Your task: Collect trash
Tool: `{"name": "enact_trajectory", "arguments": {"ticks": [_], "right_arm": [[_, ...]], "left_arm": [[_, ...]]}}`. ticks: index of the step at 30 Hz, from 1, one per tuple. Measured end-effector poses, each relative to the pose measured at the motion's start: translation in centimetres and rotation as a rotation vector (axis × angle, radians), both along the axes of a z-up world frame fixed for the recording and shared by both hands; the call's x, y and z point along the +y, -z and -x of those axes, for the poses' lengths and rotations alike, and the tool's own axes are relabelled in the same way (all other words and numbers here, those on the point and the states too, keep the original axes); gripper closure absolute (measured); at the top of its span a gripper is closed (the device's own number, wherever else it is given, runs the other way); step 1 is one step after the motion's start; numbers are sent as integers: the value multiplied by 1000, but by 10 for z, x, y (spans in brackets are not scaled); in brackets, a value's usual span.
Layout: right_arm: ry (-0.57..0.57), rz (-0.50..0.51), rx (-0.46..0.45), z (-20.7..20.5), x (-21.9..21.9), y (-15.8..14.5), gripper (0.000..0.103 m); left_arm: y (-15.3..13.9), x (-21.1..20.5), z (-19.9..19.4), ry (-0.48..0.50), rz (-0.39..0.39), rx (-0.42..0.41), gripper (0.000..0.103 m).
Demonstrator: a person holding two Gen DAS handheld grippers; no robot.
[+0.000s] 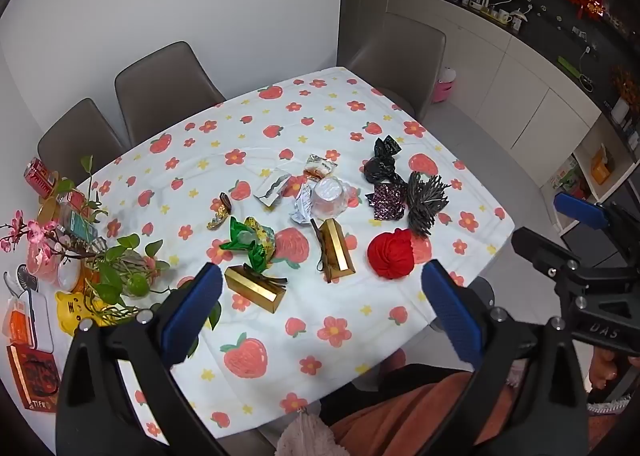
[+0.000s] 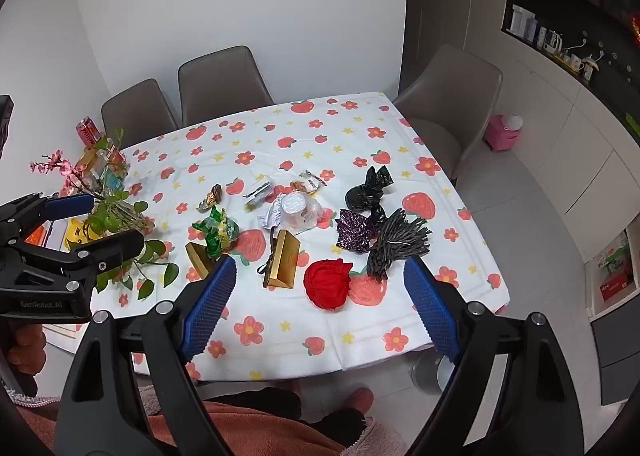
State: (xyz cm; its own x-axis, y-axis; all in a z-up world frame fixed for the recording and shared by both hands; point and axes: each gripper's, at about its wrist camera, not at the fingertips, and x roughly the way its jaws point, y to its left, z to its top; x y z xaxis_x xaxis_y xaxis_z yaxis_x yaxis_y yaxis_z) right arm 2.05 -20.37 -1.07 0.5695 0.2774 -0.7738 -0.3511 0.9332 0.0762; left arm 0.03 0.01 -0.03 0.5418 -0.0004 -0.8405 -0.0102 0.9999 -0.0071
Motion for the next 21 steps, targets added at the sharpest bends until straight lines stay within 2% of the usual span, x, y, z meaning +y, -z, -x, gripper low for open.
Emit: {"name": "enact_trajectory", "arguments": {"ticks": [21], "right_arm": [[0,1,-1,-1,0,-1,20]], "left_arm": [[0,-4,4,7,19,-4,4]]}}
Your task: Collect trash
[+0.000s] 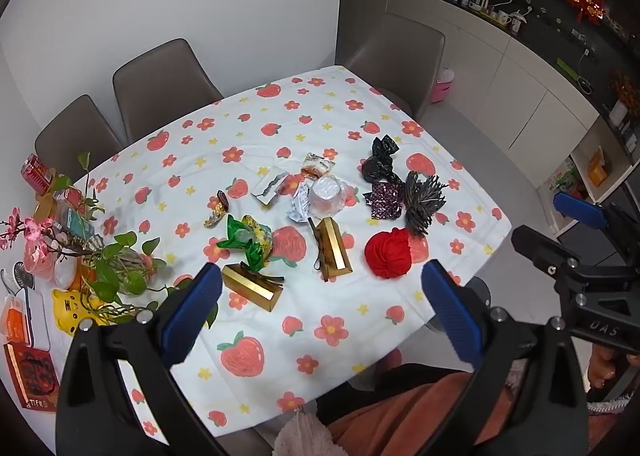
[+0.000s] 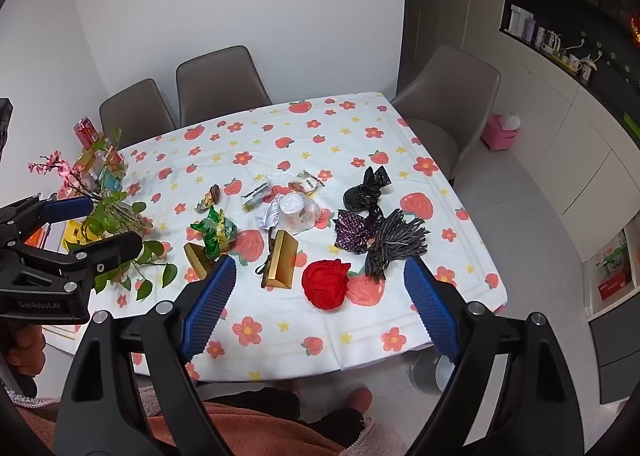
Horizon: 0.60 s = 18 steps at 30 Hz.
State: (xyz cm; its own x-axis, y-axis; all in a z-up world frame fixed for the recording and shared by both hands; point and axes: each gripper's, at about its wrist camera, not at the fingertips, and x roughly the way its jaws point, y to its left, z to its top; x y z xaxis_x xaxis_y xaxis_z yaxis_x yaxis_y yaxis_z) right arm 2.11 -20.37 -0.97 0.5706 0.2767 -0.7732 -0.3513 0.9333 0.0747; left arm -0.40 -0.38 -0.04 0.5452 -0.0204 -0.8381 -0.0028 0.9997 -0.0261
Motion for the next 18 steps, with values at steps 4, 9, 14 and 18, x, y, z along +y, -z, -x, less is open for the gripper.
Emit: {"name": "enact_trajectory", "arguments": {"ticks": [4,9,14,18], "right_arm": [[-1,0,-1,0,0,0,20],[-1,0,0,-1,0,0,20],[0,0,1,-2,0,0,20],[1,1,1,-2,0,1,20]], "left_arm": [[3,-2,0,-1,-1,-1,4],[2,-1,0,-4,3,1,4],[3,0,-1,-3,3,2,4],[2,0,-1,-4,4,3,4]]}}
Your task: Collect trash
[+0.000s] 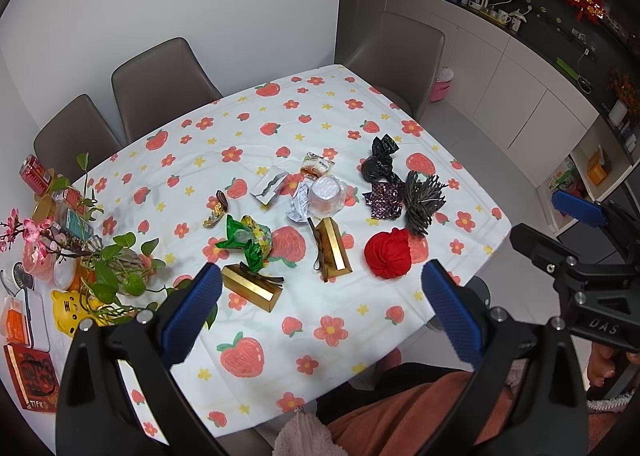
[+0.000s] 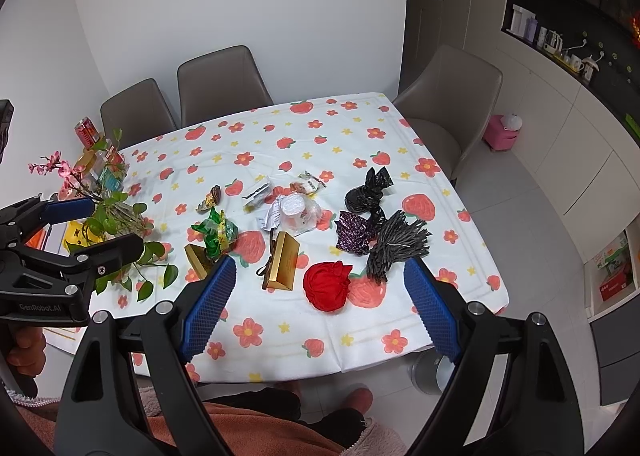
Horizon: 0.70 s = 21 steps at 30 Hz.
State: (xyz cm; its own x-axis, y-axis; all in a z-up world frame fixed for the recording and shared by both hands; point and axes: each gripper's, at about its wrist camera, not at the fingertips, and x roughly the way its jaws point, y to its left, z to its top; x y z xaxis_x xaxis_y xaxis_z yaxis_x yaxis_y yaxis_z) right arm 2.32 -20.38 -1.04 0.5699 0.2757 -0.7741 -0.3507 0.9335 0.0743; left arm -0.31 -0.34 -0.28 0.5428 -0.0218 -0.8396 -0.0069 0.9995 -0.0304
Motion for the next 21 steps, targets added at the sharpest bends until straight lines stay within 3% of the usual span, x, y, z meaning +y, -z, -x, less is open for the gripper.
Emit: {"name": "enact_trajectory", "arguments": {"ticks": [21], "right_arm": [[1,-3,3,0,-1,1,20]], "left_arm": [[5,-8,1,1,12,8,4]]}}
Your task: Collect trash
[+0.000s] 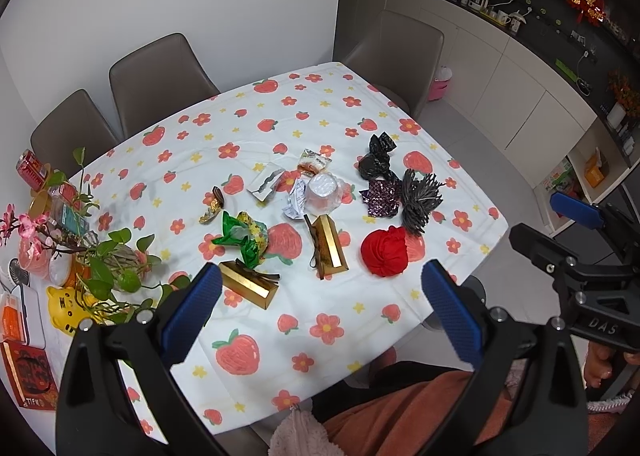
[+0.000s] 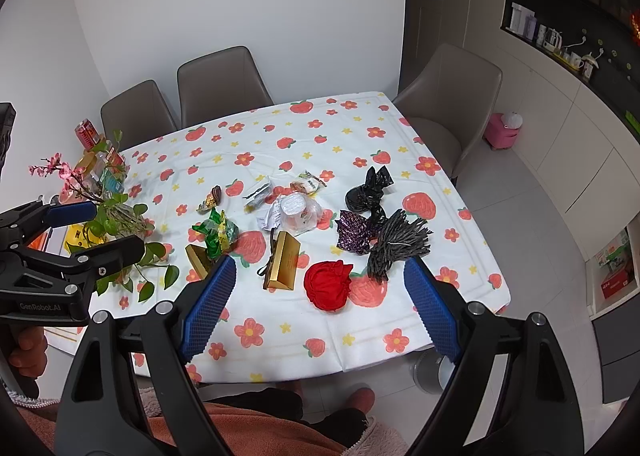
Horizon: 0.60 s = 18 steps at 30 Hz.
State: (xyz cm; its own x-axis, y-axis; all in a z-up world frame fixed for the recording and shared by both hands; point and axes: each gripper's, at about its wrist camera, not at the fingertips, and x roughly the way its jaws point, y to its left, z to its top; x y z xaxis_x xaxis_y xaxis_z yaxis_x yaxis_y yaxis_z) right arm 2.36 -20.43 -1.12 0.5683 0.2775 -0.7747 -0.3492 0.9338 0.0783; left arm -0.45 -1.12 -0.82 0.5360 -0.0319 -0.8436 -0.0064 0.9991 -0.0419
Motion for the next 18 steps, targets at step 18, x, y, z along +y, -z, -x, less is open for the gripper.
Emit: {"name": "enact_trajectory", "arguments": {"ticks": [18], "right_arm": [[0,-2,0,0,0,1,20]], "left_arm": [[1,1,0,-1,5,3,4]]}}
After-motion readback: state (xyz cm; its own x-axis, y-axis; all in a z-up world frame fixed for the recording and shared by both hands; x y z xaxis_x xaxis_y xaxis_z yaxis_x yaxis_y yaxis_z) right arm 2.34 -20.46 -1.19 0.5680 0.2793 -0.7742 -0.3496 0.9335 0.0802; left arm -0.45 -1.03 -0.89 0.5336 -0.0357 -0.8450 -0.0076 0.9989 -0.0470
